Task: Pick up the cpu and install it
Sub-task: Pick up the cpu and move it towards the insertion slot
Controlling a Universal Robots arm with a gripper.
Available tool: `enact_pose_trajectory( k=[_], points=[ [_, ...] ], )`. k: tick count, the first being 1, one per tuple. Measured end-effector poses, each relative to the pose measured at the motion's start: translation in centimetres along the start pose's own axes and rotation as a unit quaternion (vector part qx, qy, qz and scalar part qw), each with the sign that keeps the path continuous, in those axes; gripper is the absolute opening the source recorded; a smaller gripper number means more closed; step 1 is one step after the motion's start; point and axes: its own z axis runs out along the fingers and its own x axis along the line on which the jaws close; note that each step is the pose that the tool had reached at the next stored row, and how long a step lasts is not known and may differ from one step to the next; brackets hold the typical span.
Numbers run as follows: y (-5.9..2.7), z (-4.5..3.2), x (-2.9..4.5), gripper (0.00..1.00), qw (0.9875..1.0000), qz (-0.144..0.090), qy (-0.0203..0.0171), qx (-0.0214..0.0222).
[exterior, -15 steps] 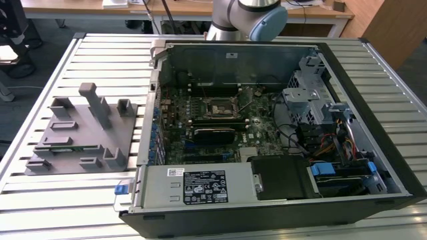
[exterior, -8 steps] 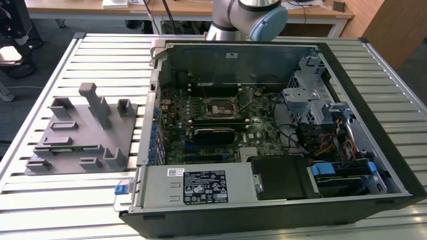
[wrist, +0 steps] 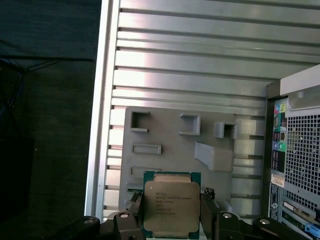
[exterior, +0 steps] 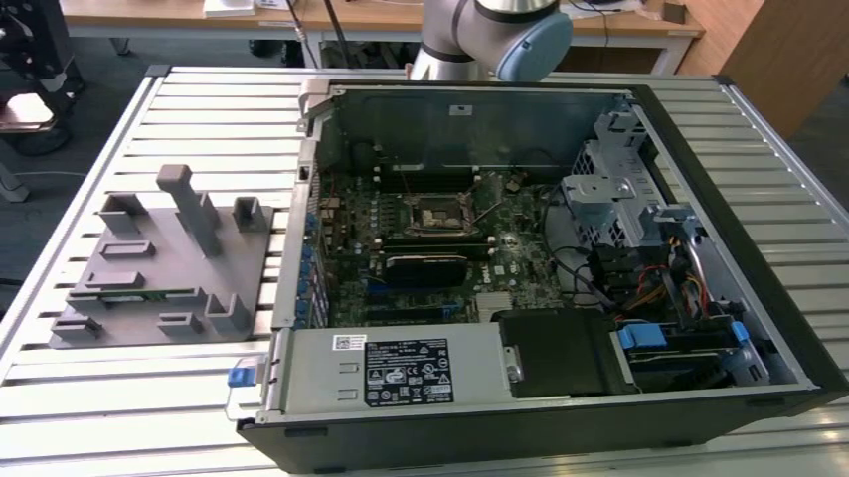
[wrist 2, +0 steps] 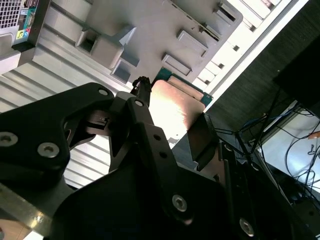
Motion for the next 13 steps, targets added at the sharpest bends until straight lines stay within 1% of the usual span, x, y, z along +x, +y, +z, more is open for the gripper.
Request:
enact_pose_trajectory(
  k=[13],
  points=[
    [-0.05,0.27,-0.62,0.54,1.0,0.0,0.0,0.0]
  ],
)
